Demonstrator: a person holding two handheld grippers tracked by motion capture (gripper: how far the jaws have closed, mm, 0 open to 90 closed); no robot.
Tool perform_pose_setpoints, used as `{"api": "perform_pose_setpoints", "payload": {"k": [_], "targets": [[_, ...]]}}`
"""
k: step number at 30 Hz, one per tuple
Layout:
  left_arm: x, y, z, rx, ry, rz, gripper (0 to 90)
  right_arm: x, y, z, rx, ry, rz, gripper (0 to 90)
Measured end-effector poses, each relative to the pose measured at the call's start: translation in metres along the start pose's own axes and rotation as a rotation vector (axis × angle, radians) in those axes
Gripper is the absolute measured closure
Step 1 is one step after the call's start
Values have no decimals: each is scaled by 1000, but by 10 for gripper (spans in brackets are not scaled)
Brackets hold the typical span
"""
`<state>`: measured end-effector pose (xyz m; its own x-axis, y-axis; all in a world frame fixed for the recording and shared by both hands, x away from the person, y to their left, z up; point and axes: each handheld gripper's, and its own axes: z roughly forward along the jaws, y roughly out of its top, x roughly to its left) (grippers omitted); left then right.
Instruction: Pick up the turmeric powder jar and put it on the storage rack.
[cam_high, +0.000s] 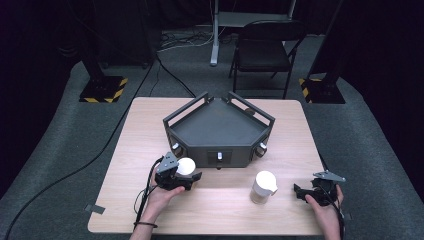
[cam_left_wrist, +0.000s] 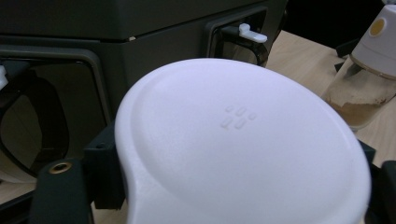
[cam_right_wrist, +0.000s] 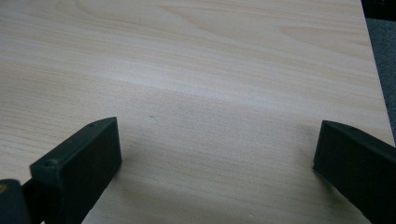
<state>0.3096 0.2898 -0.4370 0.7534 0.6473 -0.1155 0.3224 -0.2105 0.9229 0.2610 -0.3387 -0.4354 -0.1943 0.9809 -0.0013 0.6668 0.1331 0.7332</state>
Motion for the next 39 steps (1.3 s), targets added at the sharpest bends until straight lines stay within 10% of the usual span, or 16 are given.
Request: {"api": "perform_pose_setpoints", "payload": {"k": [20,39], "targets": [[-6,-9,-1,-45,37,-2,299,0,0,0,0,0,0,0],[-13,21,-16,-66,59,12,301,0,1,1,0,3,-3,0]]}}
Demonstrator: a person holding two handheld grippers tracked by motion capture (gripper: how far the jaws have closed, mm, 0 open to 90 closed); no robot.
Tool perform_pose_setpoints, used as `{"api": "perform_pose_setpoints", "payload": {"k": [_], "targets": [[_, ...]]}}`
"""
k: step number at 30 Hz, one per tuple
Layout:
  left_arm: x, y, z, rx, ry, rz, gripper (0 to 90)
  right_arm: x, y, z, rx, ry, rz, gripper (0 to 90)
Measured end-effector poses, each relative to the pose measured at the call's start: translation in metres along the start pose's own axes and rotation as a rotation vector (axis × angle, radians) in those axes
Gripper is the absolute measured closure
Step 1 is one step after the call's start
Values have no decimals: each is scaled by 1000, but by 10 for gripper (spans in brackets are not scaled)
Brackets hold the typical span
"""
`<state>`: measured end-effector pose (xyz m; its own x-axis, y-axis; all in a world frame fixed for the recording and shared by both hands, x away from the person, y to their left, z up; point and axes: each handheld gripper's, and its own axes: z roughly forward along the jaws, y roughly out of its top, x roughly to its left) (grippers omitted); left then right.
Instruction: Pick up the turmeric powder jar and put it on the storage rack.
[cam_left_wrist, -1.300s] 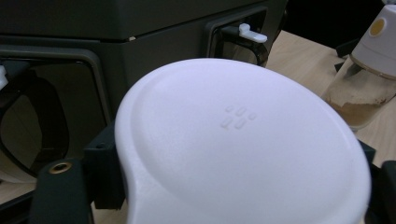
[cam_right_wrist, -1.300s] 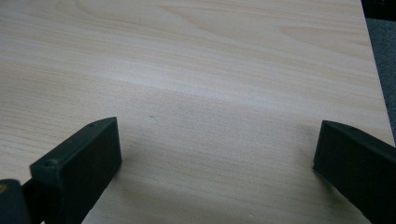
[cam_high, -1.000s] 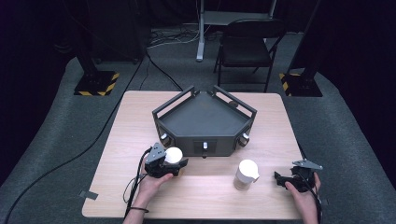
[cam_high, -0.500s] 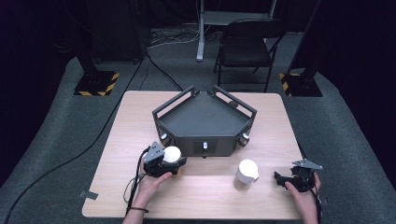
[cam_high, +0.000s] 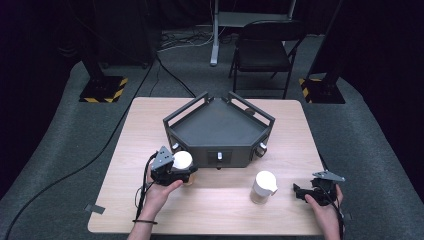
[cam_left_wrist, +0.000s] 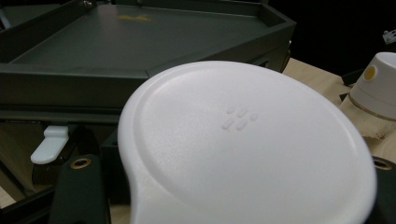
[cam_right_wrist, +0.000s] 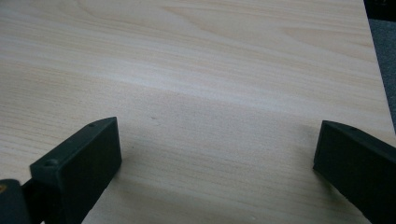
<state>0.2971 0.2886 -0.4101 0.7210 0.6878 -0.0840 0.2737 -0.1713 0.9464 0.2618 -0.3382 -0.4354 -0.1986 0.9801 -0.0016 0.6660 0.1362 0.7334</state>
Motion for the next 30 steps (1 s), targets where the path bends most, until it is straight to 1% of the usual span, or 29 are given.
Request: {"api": "perform_pose_setpoints", "payload": {"k": [5,9,19,23,27,30], "targets": [[-2,8,-1,-7,-4,10,302,0,0,0,0,0,0,0],[-3,16,-1,-6,-5,9,302,0,0,0,0,0,0,0],[-4,38,-4,-9,-4,18,302,0,0,0,0,0,0,0],[-4,49,-5,-13,-2,15,303,0,0,0,0,0,0,0],[-6,61,-5,-10,-5,34,303,0,0,0,0,0,0,0],[-6,69,-4,-14,-9,41,303,0,0,0,0,0,0,0]]}}
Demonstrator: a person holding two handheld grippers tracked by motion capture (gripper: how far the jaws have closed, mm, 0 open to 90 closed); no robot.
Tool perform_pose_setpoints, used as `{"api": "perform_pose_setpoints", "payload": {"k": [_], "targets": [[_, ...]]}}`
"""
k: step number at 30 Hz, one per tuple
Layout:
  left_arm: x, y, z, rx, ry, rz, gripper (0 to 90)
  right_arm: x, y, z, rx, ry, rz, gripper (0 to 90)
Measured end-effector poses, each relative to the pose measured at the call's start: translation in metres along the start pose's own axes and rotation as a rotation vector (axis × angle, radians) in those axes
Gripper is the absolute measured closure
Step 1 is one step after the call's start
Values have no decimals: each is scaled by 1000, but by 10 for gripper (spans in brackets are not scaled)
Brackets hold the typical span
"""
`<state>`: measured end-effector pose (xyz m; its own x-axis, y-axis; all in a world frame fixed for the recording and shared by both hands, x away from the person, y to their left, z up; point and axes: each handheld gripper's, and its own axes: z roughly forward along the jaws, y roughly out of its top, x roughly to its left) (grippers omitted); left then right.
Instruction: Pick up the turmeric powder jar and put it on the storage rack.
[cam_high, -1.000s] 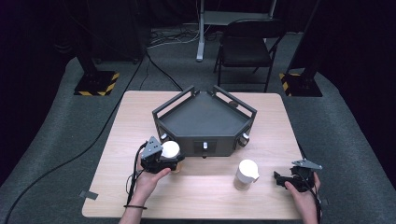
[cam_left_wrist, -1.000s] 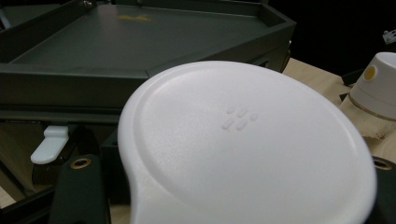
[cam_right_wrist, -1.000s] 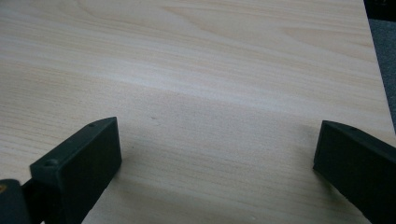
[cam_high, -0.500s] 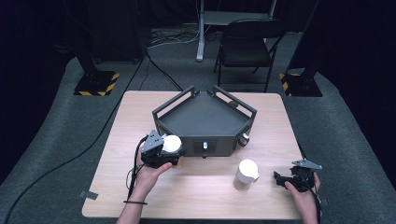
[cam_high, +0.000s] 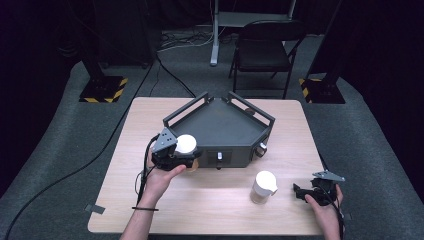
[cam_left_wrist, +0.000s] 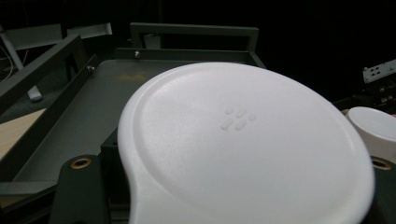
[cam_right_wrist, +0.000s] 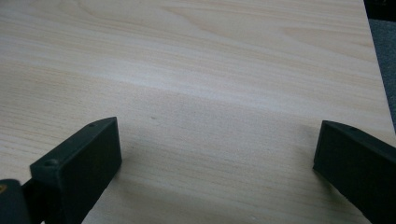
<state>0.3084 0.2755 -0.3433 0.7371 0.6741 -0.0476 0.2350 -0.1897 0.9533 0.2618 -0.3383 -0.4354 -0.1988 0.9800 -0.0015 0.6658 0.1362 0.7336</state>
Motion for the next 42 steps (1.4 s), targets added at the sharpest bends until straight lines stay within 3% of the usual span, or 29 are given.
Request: {"api": "perform_pose_setpoints", "payload": {"k": [3,15,39,42], "targets": [[3,6,0,-8,-13,-15,304,0,0,0,0,0,0,0],[1,36,0,-28,4,2,304,0,0,0,1,1,-1,0],[1,61,53,-18,139,-6,306,0,0,0,1,1,-1,0],[3,61,60,-25,157,-26,305,0,0,0,1,1,-1,0]]}}
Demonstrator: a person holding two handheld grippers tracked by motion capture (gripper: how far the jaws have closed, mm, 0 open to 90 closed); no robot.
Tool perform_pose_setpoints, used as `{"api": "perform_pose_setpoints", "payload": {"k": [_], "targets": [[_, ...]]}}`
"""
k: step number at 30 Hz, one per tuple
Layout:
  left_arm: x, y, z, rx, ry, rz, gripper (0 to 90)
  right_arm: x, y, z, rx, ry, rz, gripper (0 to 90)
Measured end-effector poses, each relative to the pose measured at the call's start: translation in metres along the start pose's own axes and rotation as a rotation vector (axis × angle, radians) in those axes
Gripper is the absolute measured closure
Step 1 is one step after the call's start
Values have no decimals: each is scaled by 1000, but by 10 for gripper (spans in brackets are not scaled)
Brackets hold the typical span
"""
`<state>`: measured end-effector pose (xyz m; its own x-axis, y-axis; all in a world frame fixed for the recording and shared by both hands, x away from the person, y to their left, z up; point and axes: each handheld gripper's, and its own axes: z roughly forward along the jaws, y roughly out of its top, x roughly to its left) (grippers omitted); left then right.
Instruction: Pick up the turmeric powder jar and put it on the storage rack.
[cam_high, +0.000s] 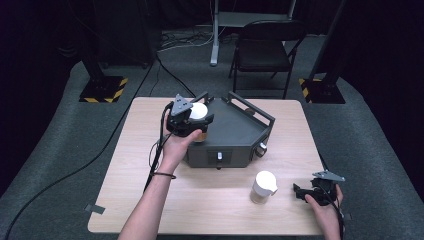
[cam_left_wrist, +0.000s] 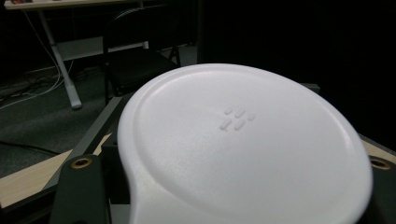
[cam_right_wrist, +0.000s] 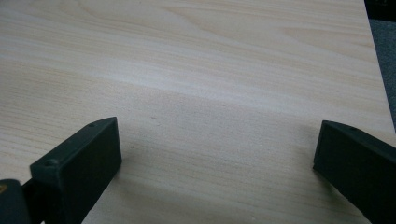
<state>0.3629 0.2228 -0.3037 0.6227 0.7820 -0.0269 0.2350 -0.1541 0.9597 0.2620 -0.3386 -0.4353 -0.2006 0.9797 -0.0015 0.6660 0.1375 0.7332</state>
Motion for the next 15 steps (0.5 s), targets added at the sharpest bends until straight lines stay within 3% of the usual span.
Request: {"api": "perform_pose_setpoints", "payload": {"k": [10,15], "targets": [[1,2,23,50,42,-8,305,0,0,0,0,1,0,0],[4,-1,27,56,49,-43,305,0,0,0,0,1,0,0]]}}
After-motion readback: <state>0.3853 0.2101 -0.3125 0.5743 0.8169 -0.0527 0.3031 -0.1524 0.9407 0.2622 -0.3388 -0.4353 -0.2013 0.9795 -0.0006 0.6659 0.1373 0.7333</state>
